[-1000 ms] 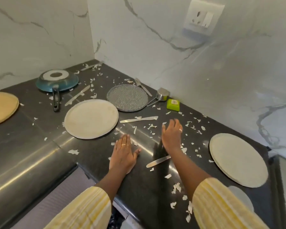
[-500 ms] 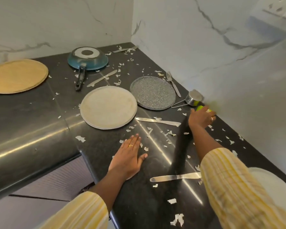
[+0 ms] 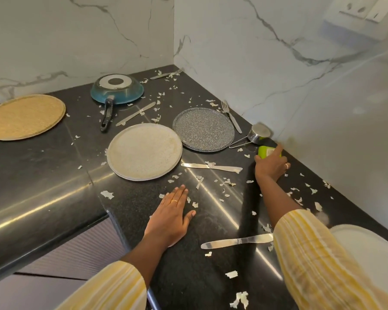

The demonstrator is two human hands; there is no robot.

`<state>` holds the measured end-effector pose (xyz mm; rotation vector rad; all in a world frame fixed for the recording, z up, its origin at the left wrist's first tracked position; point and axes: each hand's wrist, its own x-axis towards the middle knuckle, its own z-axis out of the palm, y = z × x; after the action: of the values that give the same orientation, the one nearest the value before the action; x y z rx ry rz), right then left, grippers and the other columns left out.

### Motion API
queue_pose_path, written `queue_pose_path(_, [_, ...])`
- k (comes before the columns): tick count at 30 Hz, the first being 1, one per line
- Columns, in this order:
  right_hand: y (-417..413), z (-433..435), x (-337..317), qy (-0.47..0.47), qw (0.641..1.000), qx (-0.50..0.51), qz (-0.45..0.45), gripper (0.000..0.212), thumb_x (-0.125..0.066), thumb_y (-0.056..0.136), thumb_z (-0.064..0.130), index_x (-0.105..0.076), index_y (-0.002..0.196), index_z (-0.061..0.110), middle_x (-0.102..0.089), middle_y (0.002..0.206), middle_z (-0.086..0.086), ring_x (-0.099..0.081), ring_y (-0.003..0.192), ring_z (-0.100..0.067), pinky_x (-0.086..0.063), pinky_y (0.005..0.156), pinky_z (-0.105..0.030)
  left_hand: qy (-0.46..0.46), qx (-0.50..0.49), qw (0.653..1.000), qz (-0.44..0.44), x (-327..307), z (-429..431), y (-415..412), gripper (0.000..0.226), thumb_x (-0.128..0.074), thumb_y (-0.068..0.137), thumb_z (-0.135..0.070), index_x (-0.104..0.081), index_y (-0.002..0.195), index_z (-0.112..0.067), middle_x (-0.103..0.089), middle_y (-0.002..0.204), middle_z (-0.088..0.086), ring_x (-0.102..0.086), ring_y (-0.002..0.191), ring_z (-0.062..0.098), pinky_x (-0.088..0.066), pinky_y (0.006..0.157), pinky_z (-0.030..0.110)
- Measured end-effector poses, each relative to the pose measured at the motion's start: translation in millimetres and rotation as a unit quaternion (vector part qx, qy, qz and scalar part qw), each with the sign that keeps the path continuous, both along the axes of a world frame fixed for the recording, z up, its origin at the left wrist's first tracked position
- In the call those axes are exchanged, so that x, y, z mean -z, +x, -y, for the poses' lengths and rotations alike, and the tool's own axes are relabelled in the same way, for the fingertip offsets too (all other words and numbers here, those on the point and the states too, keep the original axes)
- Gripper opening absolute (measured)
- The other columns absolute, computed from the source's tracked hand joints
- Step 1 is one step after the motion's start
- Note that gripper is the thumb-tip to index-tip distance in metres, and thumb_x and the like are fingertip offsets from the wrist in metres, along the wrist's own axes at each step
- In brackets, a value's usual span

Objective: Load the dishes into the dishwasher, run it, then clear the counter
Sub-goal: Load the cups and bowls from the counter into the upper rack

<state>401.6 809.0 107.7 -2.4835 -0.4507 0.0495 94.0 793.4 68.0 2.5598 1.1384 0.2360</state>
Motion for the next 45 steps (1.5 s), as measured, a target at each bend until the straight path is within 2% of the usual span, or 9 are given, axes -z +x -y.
queue_pose_path(8, [-90.7, 54.0, -10.8, 0.038, 0.996, -0.068, 0.032, 0.066, -0.066, 0.081, 0.036, -0.038, 0.135, 0.010, -0.050, 0.121, -0.019, -0.044, 0.110, -0.036, -0.041, 0.090, -0.042, -0.034, -0.002, 0.999, 0.042, -11.0, 5.3, 0.1, 0.062, -0.029, 0.098, -0.043, -0.007, 0.150, -0.017, -0.005, 0.158, -0.003, 0.001, 0.145, 0.011, 0.004, 0.113, 0.023])
queue_pose_path(14, [-168.6, 110.4, -5.4, 0.050, 0.995, -0.088, 0.020, 0.074, -0.070, 0.078, 0.036, -0.037, 0.138, 0.008, -0.051, 0.123, -0.016, -0.045, 0.110, -0.033, -0.040, 0.093, -0.041, 0.033, 0.008, 0.990, 0.137, -17.6, 13.4, -12.3, 0.059, -0.035, 0.090, 0.007, -0.024, 0.146, -0.006, -0.024, 0.153, 0.010, -0.017, 0.143, 0.023, 0.001, 0.113, 0.027])
queue_pose_path(19, [-213.9, 158.5, -4.7, 0.055, 0.995, -0.074, 0.039, 0.075, -0.072, 0.075, 0.030, -0.038, 0.137, 0.004, -0.052, 0.123, -0.018, -0.046, 0.109, -0.034, -0.038, 0.094, -0.040, 0.154, 0.015, 0.969, 0.193, -28.9, 28.3, -44.7, 0.054, -0.063, 0.066, 0.024, -0.060, 0.117, 0.006, -0.068, 0.098, 0.025, -0.064, 0.100, 0.038, -0.028, 0.099, 0.057])
queue_pose_path(22, [-248.0, 181.2, -6.3, 0.050, 0.995, -0.065, 0.059, 0.075, -0.073, 0.074, 0.030, -0.041, 0.135, 0.002, -0.054, 0.120, -0.018, -0.048, 0.104, -0.034, -0.036, 0.092, -0.039, 0.208, 0.045, 0.955, 0.208, -41.3, 41.7, -69.9, 0.046, -0.078, 0.058, 0.015, -0.072, 0.098, -0.004, -0.066, 0.069, 0.014, -0.068, 0.073, 0.028, -0.037, 0.092, 0.063])
queue_pose_path(25, [-285.3, 203.1, -5.2, 0.036, 0.995, -0.050, 0.074, 0.076, -0.072, 0.075, 0.033, -0.040, 0.136, 0.003, -0.055, 0.118, -0.017, -0.047, 0.103, -0.032, -0.038, 0.089, -0.038, 0.209, 0.053, 0.951, 0.220, -47.2, 61.9, -96.7, 0.036, -0.084, 0.057, 0.003, -0.075, 0.090, -0.007, -0.064, 0.060, 0.009, -0.066, 0.067, 0.027, -0.034, 0.093, 0.062])
queue_pose_path(31, [-361.6, 256.8, 2.4, 0.037, 0.997, 0.006, 0.074, 0.077, -0.070, 0.077, 0.036, -0.036, 0.139, 0.007, -0.051, 0.124, -0.016, -0.046, 0.112, -0.031, -0.040, 0.093, -0.038, 0.167, 0.115, 0.948, 0.245, -30.7, 113.6, -143.8, 0.028, -0.084, 0.063, -0.010, -0.074, 0.090, -0.009, -0.071, 0.070, 0.007, -0.066, 0.076, 0.031, -0.036, 0.095, 0.063])
queue_pose_path(35, [-412.0, 309.8, 14.3, 0.055, 0.995, 0.054, 0.065, 0.074, -0.073, 0.075, 0.030, -0.039, 0.137, 0.006, -0.053, 0.120, -0.016, -0.049, 0.107, -0.032, -0.044, 0.091, -0.041, 0.096, 0.169, 0.947, 0.257, -4.0, 165.3, -173.2, 0.024, -0.069, 0.078, -0.007, -0.071, 0.102, -0.005, -0.071, 0.096, 0.011, -0.065, 0.090, 0.032, -0.038, 0.099, 0.057])
queue_pose_path(42, [-473.2, 403.2, 46.4, 0.003, 0.992, 0.127, 0.023, 0.074, -0.074, 0.074, 0.032, -0.042, 0.135, 0.004, -0.054, 0.122, -0.015, -0.049, 0.107, -0.032, -0.041, 0.089, -0.033, -0.033, 0.257, 0.947, 0.188, 29.8, 259.7, -210.7, 0.037, -0.057, 0.084, 0.006, -0.058, 0.120, 0.003, -0.062, 0.115, 0.018, -0.055, 0.111, 0.036, -0.036, 0.105, 0.051])
queue_pose_path(45, [-484.5, 440.4, 62.0, 0.003, 0.988, 0.154, -0.005, 0.074, -0.071, 0.076, 0.034, -0.039, 0.137, 0.006, -0.052, 0.125, -0.015, -0.048, 0.110, -0.031, -0.046, 0.091, -0.039, -0.056, 0.290, 0.941, 0.165, 44.3, 297.8, -213.9, 0.037, -0.054, 0.087, 0.004, -0.056, 0.124, 0.002, -0.060, 0.120, 0.018, -0.052, 0.116, 0.035, -0.029, 0.109, 0.045])
